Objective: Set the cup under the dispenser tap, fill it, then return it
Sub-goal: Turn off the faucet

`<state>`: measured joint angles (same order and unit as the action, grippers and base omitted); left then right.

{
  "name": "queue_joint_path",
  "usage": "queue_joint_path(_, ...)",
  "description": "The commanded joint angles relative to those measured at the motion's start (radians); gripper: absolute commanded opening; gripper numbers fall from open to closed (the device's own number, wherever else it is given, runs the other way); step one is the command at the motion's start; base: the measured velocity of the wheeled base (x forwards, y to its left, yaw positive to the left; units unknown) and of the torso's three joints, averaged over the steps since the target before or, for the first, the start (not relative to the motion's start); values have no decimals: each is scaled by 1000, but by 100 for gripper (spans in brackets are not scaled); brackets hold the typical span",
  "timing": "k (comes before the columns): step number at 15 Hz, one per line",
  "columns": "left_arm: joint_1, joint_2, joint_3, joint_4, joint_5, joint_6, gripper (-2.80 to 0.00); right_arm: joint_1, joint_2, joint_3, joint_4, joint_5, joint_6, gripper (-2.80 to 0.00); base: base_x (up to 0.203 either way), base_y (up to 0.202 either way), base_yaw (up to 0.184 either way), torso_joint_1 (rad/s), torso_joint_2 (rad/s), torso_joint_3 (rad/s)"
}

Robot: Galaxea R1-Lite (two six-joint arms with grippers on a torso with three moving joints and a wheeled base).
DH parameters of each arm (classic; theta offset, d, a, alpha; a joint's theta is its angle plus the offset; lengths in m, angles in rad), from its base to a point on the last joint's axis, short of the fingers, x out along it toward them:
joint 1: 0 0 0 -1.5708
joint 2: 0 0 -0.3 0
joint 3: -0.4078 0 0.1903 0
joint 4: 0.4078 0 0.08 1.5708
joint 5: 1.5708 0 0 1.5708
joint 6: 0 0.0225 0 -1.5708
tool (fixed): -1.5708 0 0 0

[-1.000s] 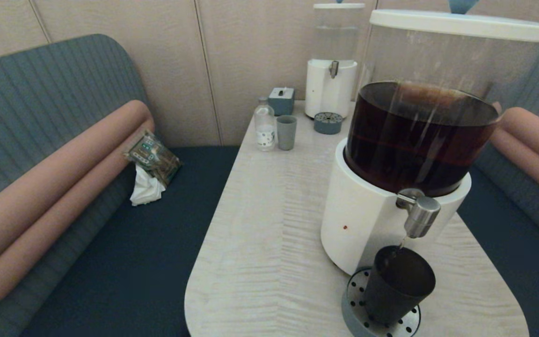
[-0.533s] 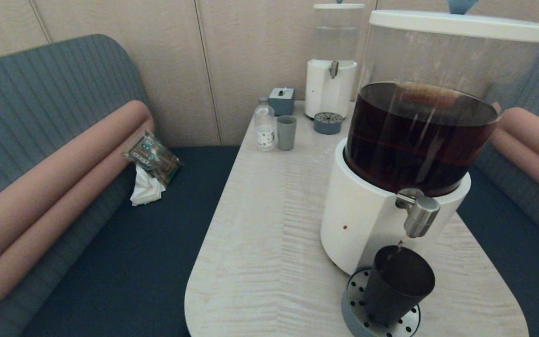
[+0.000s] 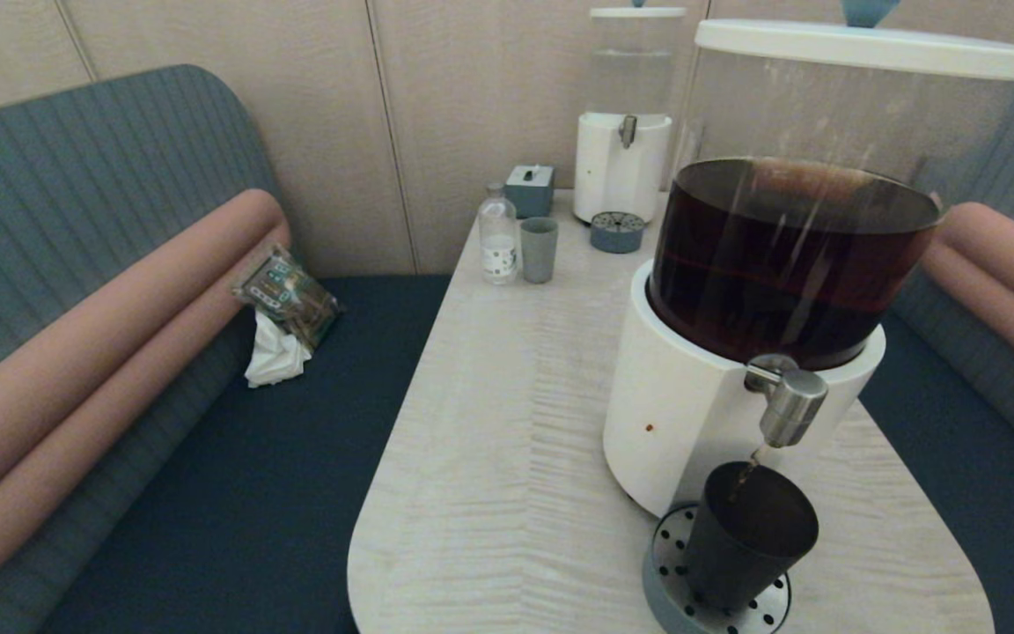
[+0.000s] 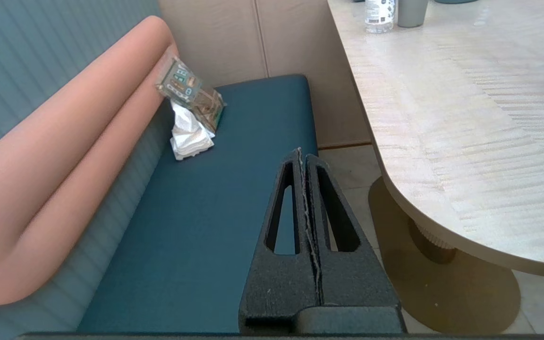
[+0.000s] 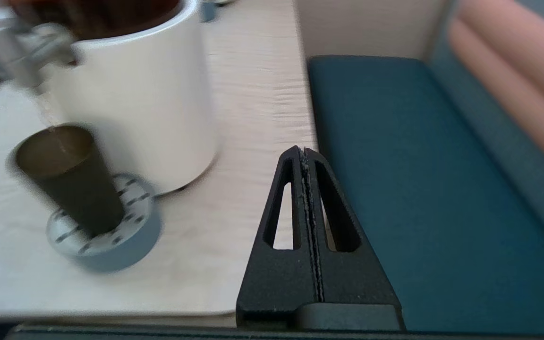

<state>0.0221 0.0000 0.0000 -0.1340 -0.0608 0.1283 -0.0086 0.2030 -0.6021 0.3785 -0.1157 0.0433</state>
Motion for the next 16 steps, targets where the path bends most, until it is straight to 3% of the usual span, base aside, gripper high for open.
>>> queue_joint_path(1,-1,2,40,-1,-1,1,-280,-2,-90,3,25,31,1,-280,0,0,0,0,0,0)
queue_joint_path(3,1,2,40,-1,-1,1,-280,0,-156,7,77,102,-5,-280,0,0,0,0,0,0)
queue_joint_path(7,1,2,40,-1,-1,1,-280,0,-194,151,61,123,-88,-280,0,0,0,0,0,0)
queue_joint_path(10,1,2,40,-1,-1,1,-280,0,-200,358,-111,123,-138,-280,0,0,0,0,0,0)
queue_joint_path(13,1,2,40,-1,-1,1,-280,-1,-201,556,-337,110,-129,-280,0,0,0,0,0,0)
queue_joint_path(16,1,2,40,-1,-1,1,-280,-1,-201,600,-384,112,-109,-280,0,0,0,0,0,0)
